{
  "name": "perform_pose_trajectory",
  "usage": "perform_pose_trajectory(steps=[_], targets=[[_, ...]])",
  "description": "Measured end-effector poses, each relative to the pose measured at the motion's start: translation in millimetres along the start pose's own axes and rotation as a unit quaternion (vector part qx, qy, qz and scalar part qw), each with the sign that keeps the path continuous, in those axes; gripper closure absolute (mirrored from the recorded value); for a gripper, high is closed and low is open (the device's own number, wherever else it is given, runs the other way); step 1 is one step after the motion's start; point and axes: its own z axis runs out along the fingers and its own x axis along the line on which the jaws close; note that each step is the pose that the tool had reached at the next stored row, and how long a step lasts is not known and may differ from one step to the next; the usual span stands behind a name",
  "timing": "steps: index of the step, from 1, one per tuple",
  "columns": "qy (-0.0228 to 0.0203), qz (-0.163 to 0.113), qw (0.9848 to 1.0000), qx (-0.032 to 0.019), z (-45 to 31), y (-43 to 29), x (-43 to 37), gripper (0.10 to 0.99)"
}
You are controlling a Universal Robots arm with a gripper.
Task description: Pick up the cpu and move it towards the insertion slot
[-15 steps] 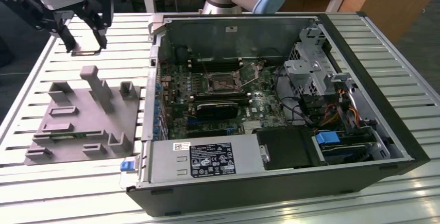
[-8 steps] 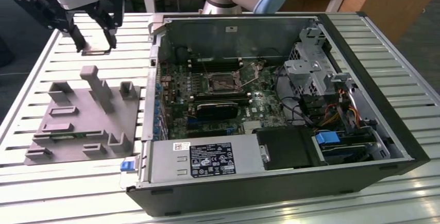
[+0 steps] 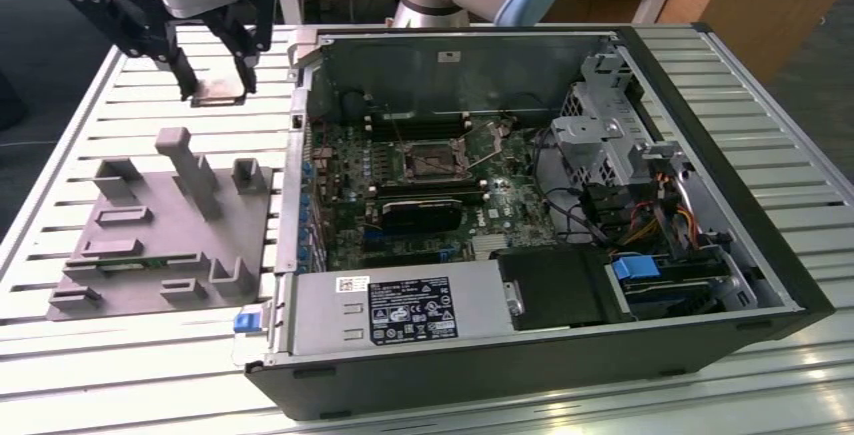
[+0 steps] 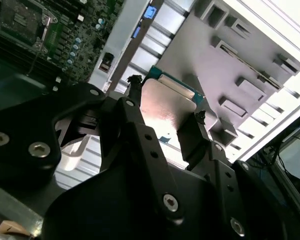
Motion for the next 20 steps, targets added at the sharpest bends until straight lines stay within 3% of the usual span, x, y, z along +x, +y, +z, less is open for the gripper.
perform_pose_trajectory(steps=[9, 20], targets=[[0.0, 0.0, 1.0, 0.0, 0.7, -0.3, -29.8, 0.549], [0.0003, 0.0, 1.0, 0.0, 1.6, -0.8, -71.9, 0.549]])
